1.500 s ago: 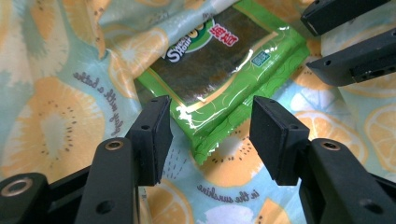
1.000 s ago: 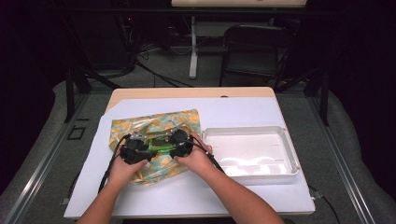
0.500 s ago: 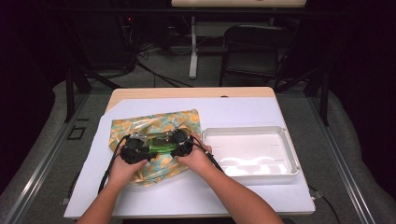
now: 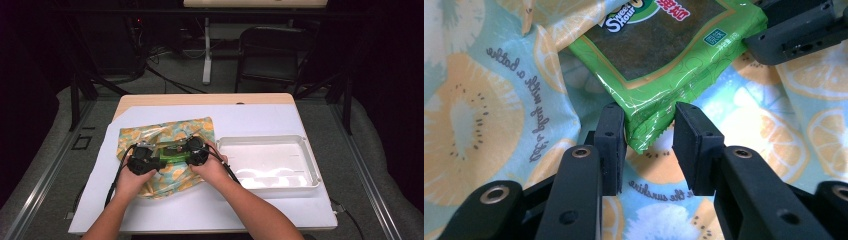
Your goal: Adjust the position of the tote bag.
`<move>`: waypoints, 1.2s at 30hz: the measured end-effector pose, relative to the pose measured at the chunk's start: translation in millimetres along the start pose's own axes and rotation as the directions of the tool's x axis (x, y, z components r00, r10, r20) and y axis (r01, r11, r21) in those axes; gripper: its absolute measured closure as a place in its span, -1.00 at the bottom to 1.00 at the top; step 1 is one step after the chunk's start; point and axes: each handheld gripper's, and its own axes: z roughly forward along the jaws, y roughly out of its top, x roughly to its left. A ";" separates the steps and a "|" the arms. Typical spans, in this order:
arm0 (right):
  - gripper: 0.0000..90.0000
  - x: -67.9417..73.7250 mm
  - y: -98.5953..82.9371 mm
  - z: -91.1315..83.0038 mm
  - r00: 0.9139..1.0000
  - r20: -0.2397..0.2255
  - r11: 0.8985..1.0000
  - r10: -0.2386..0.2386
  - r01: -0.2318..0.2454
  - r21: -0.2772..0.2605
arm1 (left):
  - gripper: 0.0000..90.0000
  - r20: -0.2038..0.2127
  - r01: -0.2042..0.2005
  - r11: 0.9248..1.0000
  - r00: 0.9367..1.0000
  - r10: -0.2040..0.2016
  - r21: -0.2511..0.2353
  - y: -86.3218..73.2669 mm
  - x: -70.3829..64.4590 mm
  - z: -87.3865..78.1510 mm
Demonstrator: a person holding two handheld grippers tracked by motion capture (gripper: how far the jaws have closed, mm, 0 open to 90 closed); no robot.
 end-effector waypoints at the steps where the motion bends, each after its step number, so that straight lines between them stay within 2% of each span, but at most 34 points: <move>1: 0.64 0.3 0.2 -1.3 1.000 -0.002 1.000 0.001 -0.001 0.000 | 0.47 0.002 0.003 1.000 1.000 -0.003 -0.005 0.6 0.1 -1.9; 3: 0.64 0.8 0.5 -3.7 1.000 -0.006 1.000 0.004 -0.004 -0.013 | 0.47 0.005 0.005 1.000 1.000 -0.004 -0.009 0.9 -0.6 -5.7; 4: 0.64 -0.4 1.7 -7.2 1.000 -0.009 1.000 -0.011 0.011 0.013 | 0.47 0.005 0.004 1.000 1.000 -0.004 -0.016 0.5 -1.6 -6.6; 6: 0.64 1.7 1.3 -9.3 1.000 -0.017 1.000 -0.003 0.003 -0.003 | 0.47 -0.001 -0.007 1.000 1.000 0.007 -0.008 -0.8 -3.9 -8.7; 10: 0.64 7.1 0.8 -16.3 0.999 -0.018 0.999 -0.051 0.052 0.009 | 0.47 -0.015 -0.036 0.999 0.999 0.037 0.008 -3.6 -8.4 -15.5; 15: 0.64 14.9 -2.0 -27.3 0.995 -0.027 0.996 -0.091 0.091 -0.005 | 0.47 -0.007 -0.029 0.999 1.000 0.029 -0.015 -11.0 -13.1 -24.6; 18: 0.64 18.8 -5.5 -31.0 0.995 -0.042 0.996 -0.087 0.086 -0.021 | 0.47 -0.001 -0.041 0.999 0.999 0.041 -0.018 -15.2 -16.4 -29.9; 21: 0.64 21.4 -9.5 -36.4 0.993 -0.059 0.995 -0.099 0.098 -0.013 | 0.47 0.008 -0.055 0.998 0.998 0.055 -0.009 -18.9 -19.8 -34.8; 23: 0.64 23.7 -12.1 -38.5 0.994 -0.068 0.996 -0.089 0.088 -0.015 | 0.47 0.010 -0.062 0.998 0.998 0.062 -0.010 -21.6 -22.3 -37.6; 24: 0.64 22.3 -8.4 -48.8 0.990 -0.073 0.984 -0.124 0.133 0.121 | 0.47 0.008 -0.058 0.998 0.998 0.059 -0.018 -23.6 -23.9 -38.0; 25: 0.64 22.3 -8.4 -48.8 0.990 -0.073 0.984 -0.124 0.133 0.121 | 0.47 0.016 -0.061 0.998 0.998 0.061 -0.008 -25.1 -24.7 -39.5; 26: 0.63 25.4 -14.5 -40.7 0.993 -0.072 0.995 -0.098 0.097 -0.017 | 0.47 0.014 -0.059 0.998 0.998 0.059 -0.013 -27.2 -25.9 -39.5; 28: 0.62 26.8 -17.2 -42.0 0.991 -0.084 0.995 -0.103 0.102 -0.010 | 0.47 0.027 -0.059 0.998 0.998 0.059 0.001 -30.4 -27.5 -40.7; 36: 0.56 33.1 -31.4 -37.8 0.990 -0.094 0.994 -0.106 0.107 0.014 | 0.48 0.032 -0.064 0.998 0.997 0.063 0.022 -38.8 -33.8 -37.9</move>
